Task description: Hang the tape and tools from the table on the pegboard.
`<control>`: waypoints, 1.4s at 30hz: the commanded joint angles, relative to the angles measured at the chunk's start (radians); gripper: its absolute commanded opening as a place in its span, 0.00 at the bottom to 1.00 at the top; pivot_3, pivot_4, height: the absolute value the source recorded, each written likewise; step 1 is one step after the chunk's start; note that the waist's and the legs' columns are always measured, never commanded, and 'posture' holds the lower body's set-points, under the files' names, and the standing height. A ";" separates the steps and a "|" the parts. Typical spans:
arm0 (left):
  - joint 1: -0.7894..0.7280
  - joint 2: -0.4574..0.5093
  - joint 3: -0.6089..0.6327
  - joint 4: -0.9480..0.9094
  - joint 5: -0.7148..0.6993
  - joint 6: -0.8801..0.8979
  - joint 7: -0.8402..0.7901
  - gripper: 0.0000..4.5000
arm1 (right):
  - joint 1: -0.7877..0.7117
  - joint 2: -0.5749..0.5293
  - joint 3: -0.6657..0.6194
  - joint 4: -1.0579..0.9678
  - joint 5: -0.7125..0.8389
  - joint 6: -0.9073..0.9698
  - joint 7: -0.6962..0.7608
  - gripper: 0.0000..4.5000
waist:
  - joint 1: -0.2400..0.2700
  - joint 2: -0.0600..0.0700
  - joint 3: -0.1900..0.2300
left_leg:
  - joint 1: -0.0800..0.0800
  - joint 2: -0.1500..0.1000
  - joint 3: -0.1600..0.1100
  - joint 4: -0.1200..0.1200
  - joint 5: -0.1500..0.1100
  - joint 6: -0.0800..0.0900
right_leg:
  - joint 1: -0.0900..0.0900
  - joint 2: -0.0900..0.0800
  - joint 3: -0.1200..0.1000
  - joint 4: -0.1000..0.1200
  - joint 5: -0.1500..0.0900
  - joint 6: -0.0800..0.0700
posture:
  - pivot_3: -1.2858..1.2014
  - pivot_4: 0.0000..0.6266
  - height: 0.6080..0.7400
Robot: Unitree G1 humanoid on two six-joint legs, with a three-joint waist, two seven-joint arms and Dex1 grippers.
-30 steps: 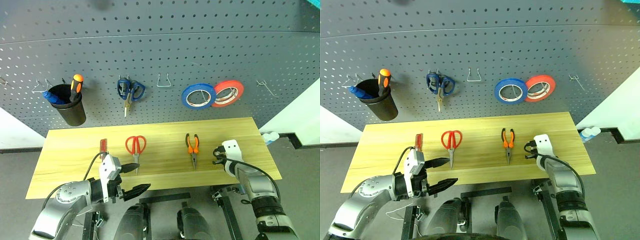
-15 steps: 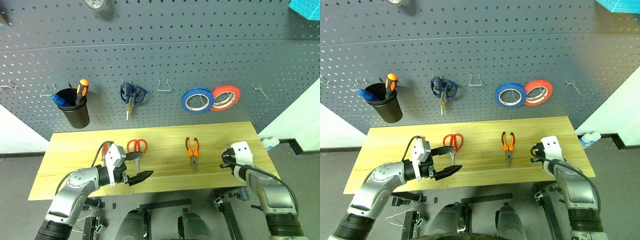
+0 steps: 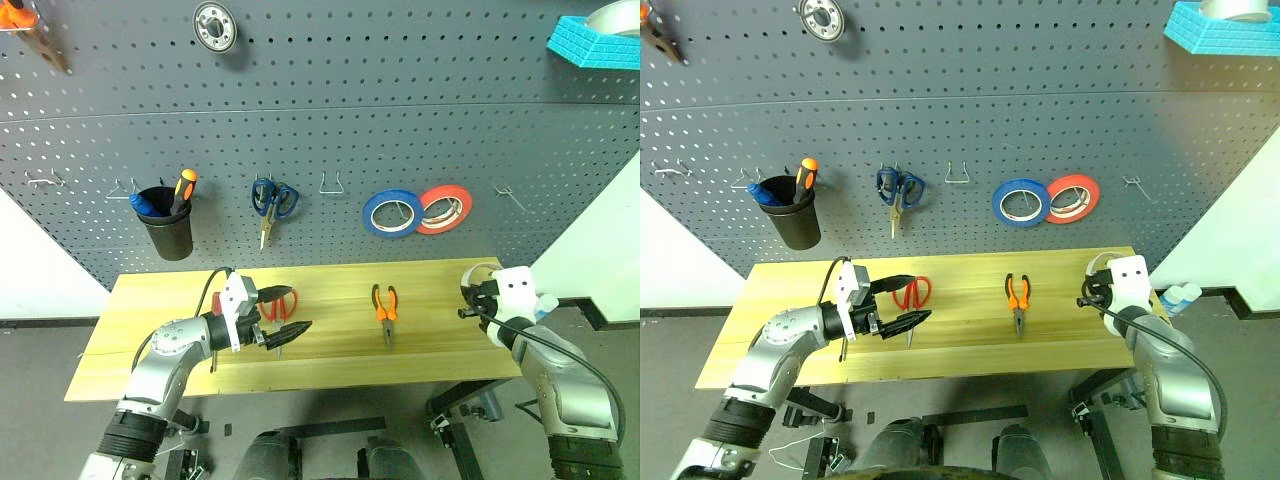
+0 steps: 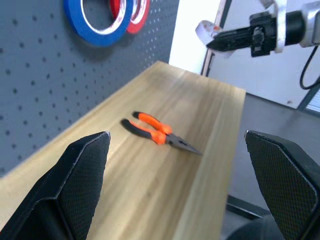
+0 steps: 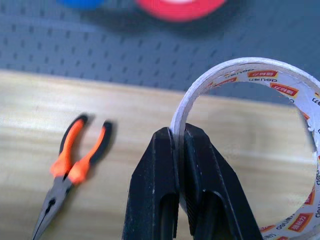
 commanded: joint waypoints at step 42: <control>-0.020 0.004 0.013 0.009 0.016 -0.045 -0.033 1.00 | -0.247 0.056 -0.077 0.211 0.113 -0.515 -0.034 0.01 | -0.001 0.007 -0.011 | 0.001 0.001 0.001 0.013 0.001 0.001 | -0.001 0.002 0.004 0.017 0.000 0.000 | 0.55 0.00 1.00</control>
